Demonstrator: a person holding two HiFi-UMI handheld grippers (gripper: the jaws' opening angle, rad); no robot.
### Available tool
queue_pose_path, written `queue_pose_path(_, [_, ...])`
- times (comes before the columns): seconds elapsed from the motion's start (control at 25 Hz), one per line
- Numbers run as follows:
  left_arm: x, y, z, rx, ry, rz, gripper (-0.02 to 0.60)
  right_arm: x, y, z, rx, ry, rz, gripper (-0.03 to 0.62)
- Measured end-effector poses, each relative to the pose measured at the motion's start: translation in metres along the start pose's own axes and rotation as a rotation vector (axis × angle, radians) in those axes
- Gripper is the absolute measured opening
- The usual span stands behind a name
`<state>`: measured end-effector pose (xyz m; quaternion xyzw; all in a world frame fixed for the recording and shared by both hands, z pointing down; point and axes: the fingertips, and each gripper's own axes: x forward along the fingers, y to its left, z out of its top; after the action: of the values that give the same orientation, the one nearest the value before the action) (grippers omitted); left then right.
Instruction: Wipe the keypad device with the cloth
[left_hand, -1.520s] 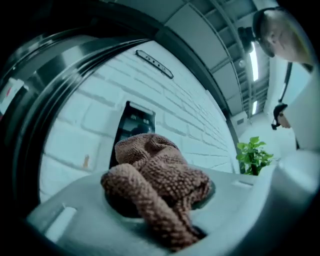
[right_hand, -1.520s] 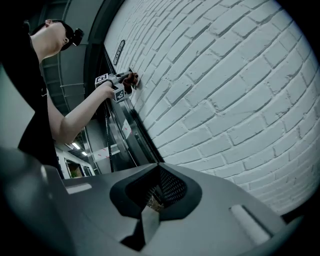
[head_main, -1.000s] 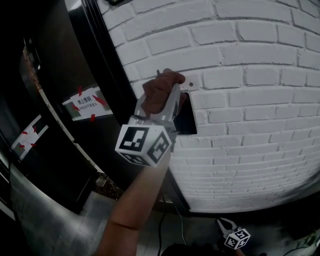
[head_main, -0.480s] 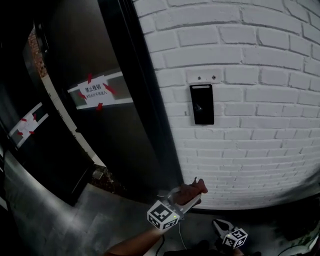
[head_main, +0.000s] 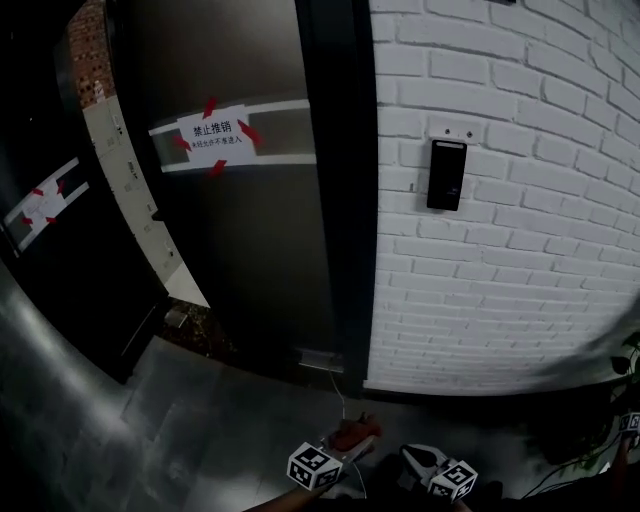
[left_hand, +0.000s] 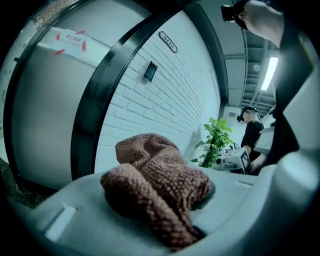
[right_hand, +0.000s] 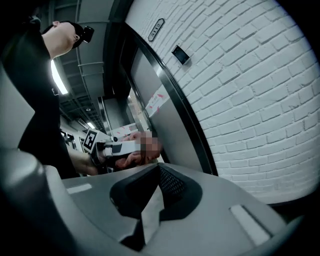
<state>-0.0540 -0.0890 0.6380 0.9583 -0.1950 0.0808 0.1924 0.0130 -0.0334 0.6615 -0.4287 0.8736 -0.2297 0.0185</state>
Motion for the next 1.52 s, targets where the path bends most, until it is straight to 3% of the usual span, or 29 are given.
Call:
queue_pose_path(0.2, [-0.042,-0.024,-0.045,-0.007,0.039,-0.033,0.132,-0.015,0.041,-0.026,-0.027,0.004,-0.017,0.000])
queue_pose_path(0.36, [-0.076,-0.036,-0.065,0.007,0.061,-0.043,0.132,-0.015,0.090,-0.023,-0.015,0.011,0.014,0.000])
queue_pose_path(0.56, [-0.097,-0.076,-0.087,0.091,0.126,-0.179,0.132,-0.020,0.108,-0.037,-0.055,0.004,0.016,0.000])
queue_pose_path(0.64, [-0.103,-0.084,-0.092,0.091,0.131,-0.197,0.132,-0.021,0.119,-0.040,-0.067,0.010,0.022,0.000])
queue_pose_path(0.96, [-0.098,-0.081,-0.094,0.032,0.077,-0.149,0.132,-0.018,0.133,-0.045,-0.045,0.024,0.025,0.000])
queue_pose_path(1.52, [-0.095,-0.078,-0.104,0.018,0.087,-0.119,0.132,-0.028,0.108,-0.057,-0.026,-0.019,-0.012,0.000])
